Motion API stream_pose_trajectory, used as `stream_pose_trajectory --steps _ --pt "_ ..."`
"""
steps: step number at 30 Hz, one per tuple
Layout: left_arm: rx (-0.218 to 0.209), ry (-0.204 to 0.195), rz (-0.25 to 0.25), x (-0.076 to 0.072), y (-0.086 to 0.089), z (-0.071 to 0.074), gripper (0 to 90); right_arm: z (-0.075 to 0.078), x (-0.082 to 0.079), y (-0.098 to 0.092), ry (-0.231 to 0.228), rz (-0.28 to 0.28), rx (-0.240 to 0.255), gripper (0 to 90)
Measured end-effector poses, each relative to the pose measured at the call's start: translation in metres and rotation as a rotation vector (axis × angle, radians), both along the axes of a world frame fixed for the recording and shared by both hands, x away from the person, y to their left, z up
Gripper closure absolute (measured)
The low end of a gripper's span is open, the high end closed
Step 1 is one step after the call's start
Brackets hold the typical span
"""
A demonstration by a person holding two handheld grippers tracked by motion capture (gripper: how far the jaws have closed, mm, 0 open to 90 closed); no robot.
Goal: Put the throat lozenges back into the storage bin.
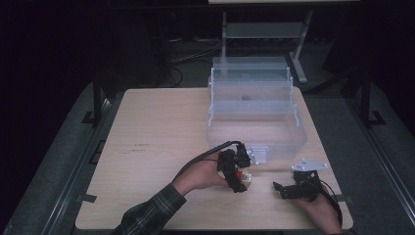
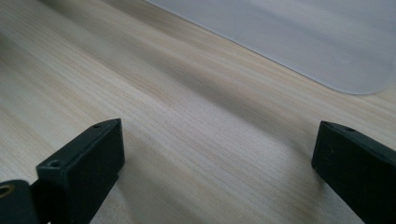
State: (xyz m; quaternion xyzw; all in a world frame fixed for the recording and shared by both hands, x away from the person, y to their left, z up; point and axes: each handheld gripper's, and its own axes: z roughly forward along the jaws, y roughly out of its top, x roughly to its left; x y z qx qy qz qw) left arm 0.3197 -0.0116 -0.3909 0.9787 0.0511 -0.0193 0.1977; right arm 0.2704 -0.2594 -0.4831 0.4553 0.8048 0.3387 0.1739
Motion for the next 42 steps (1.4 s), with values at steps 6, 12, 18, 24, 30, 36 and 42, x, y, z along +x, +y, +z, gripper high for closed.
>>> stream_pose_trajectory --steps 6,12,18,24,30,36,42 --pt "-0.011 -0.004 0.005 0.001 0.000 0.008 19.5 0.000 0.000 0.000 0.001 0.000 0.000 1.9" --pt "-0.011 -0.003 0.004 0.003 0.000 0.016 19.5 0.000 0.000 0.000 0.002 -0.002 0.000 1.9" --pt "-0.018 -0.006 0.008 0.006 0.001 0.023 19.5 0.000 0.000 0.000 0.001 -0.002 0.000 2.0" --pt "-0.025 -0.002 0.009 0.010 0.001 0.031 19.6 0.000 0.000 0.000 0.001 -0.002 0.000 2.0" --pt "-0.035 0.001 0.013 0.013 0.002 0.037 19.5 0.000 0.000 0.000 0.000 -0.001 0.000 2.0" --pt "-0.046 0.000 0.017 0.021 0.004 0.048 19.5 0.000 0.000 0.000 -0.001 -0.002 0.001 2.0" --pt "-0.060 -0.003 0.031 0.028 0.007 0.058 19.5 0.000 0.000 0.000 0.001 -0.001 0.001 2.0"
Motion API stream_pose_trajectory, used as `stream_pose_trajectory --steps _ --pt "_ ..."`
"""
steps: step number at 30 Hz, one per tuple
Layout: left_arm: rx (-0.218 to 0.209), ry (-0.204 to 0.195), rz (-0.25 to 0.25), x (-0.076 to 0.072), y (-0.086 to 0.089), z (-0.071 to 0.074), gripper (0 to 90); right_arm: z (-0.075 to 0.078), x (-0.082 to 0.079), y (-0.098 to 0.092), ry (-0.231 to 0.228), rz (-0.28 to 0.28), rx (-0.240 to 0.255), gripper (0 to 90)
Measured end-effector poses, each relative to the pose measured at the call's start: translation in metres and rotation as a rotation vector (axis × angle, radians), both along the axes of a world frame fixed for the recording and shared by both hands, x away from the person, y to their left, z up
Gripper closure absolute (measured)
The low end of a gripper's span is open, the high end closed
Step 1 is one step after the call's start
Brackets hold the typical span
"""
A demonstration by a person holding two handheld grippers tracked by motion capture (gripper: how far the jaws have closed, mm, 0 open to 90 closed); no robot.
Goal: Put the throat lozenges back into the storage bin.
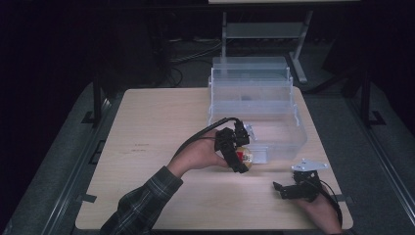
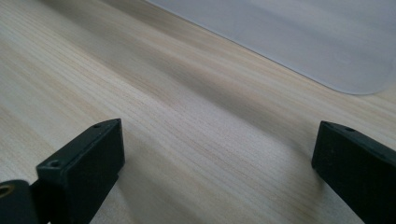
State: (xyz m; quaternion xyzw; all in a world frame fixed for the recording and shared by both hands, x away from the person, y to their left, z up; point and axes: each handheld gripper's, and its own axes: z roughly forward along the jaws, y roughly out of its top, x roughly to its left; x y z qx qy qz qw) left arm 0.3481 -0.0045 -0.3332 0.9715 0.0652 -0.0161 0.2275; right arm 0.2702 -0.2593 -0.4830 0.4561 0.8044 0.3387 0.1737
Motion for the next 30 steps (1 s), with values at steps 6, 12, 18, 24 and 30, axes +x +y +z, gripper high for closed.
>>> stream_pose_trajectory --steps 6,12,18,24,30 --pt "0.007 -0.007 0.019 0.007 0.002 0.005 19.5 0.000 0.000 0.000 0.001 0.001 -0.001 1.9" --pt "-0.002 -0.014 0.042 0.017 0.004 0.010 19.5 0.000 0.000 0.000 0.001 0.001 0.000 1.9" --pt "-0.010 -0.018 0.071 0.027 0.008 0.014 19.5 0.000 0.000 0.000 0.001 0.001 0.000 1.9" --pt "-0.002 -0.030 0.095 0.037 0.010 0.017 19.5 0.000 0.000 0.000 0.001 0.001 0.000 2.0" --pt "-0.002 -0.037 0.122 0.045 0.012 0.019 19.5 0.000 0.000 0.000 0.001 0.000 0.000 1.9"
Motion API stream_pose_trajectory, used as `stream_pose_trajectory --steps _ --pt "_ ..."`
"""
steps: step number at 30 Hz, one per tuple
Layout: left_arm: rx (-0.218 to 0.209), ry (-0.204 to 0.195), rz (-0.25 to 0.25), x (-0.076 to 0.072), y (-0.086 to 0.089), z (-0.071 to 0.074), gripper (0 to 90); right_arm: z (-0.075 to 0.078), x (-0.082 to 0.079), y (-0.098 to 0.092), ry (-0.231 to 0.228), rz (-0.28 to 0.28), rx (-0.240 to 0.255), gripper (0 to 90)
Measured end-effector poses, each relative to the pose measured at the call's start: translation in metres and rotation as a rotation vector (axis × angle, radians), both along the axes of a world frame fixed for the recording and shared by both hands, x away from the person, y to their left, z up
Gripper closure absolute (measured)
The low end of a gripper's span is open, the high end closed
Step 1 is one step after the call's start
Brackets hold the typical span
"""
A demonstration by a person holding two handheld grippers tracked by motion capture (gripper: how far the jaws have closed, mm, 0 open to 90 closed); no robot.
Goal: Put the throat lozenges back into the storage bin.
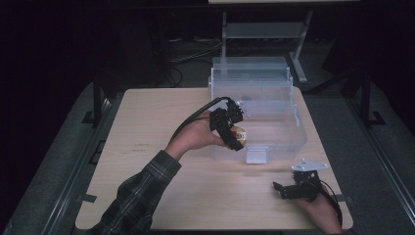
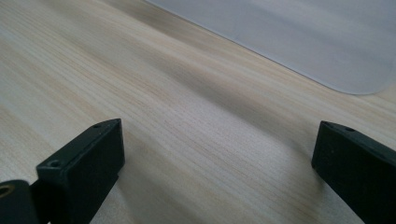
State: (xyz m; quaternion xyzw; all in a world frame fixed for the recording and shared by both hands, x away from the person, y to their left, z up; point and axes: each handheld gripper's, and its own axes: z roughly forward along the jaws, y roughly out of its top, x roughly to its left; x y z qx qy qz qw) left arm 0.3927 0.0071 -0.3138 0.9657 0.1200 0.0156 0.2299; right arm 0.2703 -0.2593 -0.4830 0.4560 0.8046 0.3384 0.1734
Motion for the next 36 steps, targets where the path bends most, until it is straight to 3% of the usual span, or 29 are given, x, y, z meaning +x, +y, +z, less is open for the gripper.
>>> stream_pose_trajectory --steps 36 --pt "0.046 0.026 0.143 0.041 0.021 -0.015 19.5 0.000 0.000 0.000 -0.001 -0.001 -0.001 2.0"
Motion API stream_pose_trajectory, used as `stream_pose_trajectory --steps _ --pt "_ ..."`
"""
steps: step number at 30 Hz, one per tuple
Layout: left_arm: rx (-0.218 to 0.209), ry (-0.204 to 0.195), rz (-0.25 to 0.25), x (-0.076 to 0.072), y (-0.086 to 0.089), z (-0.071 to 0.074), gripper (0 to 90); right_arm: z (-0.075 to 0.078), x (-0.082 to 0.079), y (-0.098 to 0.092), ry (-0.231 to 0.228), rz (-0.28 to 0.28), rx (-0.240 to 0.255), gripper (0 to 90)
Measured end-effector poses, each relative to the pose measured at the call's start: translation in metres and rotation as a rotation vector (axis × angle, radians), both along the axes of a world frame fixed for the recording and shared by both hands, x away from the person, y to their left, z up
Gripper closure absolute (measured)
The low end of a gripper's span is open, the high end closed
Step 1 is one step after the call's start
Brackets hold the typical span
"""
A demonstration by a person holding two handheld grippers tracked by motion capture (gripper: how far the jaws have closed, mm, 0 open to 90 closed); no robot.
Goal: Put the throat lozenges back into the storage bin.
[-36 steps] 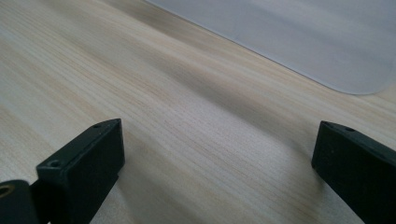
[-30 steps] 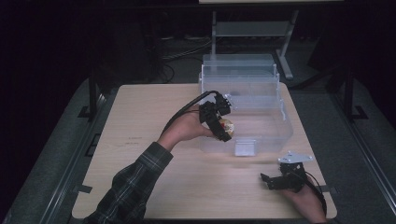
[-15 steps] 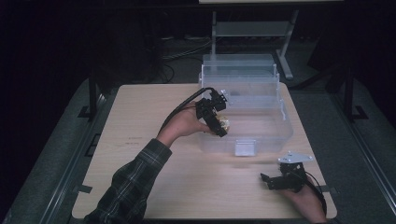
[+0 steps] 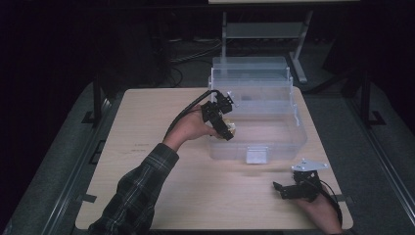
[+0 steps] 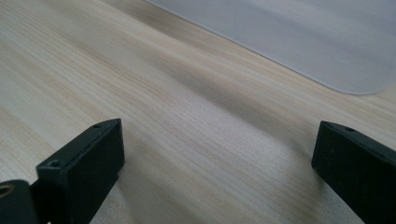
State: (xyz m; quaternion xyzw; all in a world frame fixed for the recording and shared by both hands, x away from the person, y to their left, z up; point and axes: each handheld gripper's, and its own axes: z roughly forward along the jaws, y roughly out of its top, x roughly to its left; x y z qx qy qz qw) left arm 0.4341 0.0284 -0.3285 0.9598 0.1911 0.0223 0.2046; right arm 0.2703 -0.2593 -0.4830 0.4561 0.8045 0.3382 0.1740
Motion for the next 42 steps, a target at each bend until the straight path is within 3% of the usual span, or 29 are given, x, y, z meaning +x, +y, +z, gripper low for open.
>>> stream_pose_trajectory --steps 21,42 --pt "0.023 0.016 0.032 0.009 0.008 -0.011 19.5 0.000 0.000 0.000 0.001 0.000 0.001 2.0" --pt "0.018 0.028 0.017 0.009 0.006 -0.015 18.6 0.000 0.000 0.000 0.001 0.000 0.001 1.9"
